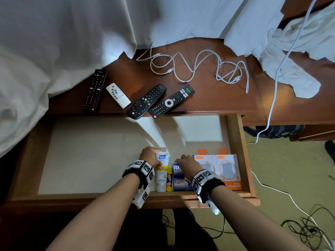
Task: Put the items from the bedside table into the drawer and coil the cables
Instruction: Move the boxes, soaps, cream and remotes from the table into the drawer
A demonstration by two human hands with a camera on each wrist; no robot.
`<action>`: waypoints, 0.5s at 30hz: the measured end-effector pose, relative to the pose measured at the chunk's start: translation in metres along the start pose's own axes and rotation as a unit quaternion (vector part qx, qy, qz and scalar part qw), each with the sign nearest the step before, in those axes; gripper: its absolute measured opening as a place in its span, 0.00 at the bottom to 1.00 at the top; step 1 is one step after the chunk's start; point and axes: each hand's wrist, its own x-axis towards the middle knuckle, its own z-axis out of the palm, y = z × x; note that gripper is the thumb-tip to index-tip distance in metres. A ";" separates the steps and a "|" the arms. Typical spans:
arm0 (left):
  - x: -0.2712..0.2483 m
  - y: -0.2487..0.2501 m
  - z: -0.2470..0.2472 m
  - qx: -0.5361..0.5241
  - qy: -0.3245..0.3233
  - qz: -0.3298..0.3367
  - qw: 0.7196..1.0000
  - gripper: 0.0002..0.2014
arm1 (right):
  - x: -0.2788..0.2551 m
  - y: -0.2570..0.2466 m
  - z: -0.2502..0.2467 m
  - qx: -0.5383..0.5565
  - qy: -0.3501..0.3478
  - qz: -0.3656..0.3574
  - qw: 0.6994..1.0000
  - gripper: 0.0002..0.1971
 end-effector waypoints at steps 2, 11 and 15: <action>0.001 -0.001 0.000 -0.005 0.004 -0.008 1.000 0.26 | 0.001 0.001 0.001 0.005 0.000 -0.003 1.000 0.29; -0.005 0.004 0.002 -0.010 0.003 -0.026 1.000 0.24 | 0.000 0.004 0.003 -0.037 0.029 -0.025 0.999 0.17; -0.005 0.006 0.000 0.001 -0.001 -0.036 0.999 0.25 | -0.002 0.003 0.003 -0.030 0.035 -0.018 0.999 0.17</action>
